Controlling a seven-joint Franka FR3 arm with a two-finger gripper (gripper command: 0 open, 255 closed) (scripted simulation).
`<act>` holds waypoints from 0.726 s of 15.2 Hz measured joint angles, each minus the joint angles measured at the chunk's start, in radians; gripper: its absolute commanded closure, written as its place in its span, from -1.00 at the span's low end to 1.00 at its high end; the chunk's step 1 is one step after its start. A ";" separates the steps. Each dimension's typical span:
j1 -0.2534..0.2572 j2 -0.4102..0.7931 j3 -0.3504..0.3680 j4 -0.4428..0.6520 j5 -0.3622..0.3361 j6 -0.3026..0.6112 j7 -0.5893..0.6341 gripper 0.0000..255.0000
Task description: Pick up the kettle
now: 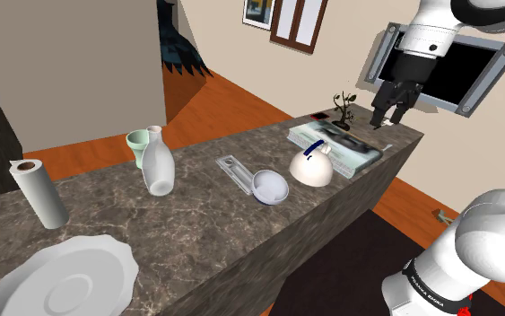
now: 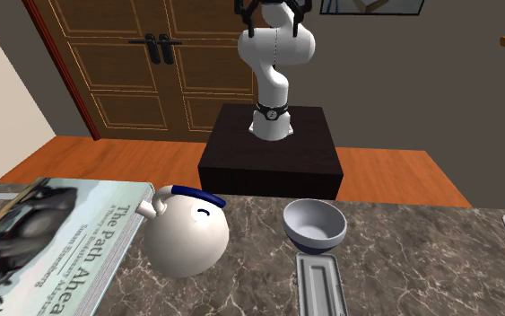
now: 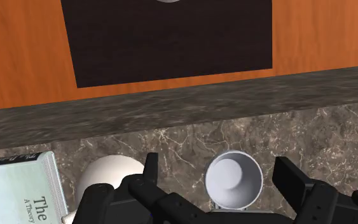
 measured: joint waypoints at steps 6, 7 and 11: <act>-0.050 0.143 0.019 0.025 0.018 0.112 0.136 -1.00; -0.059 0.180 0.031 0.037 0.027 0.136 0.177 -1.00; -0.104 0.317 0.045 0.074 0.040 0.233 0.320 -1.00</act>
